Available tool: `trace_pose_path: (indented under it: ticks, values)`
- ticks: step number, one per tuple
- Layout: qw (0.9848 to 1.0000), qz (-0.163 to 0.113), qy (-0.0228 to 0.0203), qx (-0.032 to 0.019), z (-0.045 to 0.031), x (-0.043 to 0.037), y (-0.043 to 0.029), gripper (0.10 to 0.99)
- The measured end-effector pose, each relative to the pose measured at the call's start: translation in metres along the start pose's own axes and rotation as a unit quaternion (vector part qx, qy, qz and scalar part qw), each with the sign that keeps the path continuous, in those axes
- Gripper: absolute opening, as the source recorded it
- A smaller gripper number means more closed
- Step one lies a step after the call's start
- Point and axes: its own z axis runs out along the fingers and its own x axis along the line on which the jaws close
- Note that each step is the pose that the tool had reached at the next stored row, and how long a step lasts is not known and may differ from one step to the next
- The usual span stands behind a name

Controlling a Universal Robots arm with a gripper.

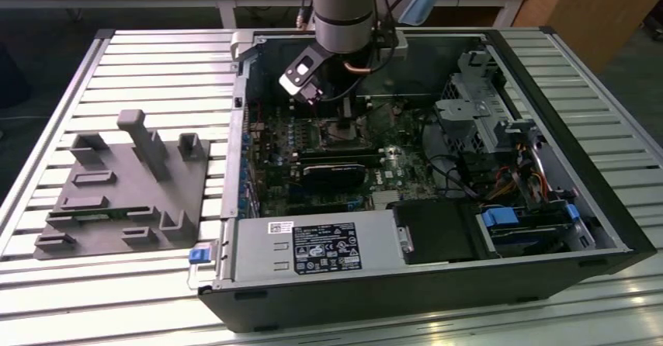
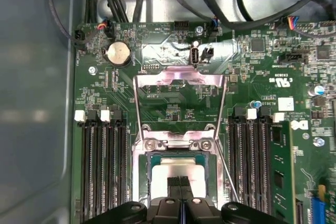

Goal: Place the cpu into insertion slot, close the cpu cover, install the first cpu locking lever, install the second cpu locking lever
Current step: 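Place the cpu into insertion slot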

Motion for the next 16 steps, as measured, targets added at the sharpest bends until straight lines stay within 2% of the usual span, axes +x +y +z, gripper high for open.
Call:
trace_pose_path:
  ticks: [9,16]
  values:
    - [1.0,0.0,-0.0001,-0.0002,-0.0241,0.0005,0.002,0.106]
    - [1.0,0.0,0.0,-0.0005,-0.038,0.0008,0.0032,0.106]
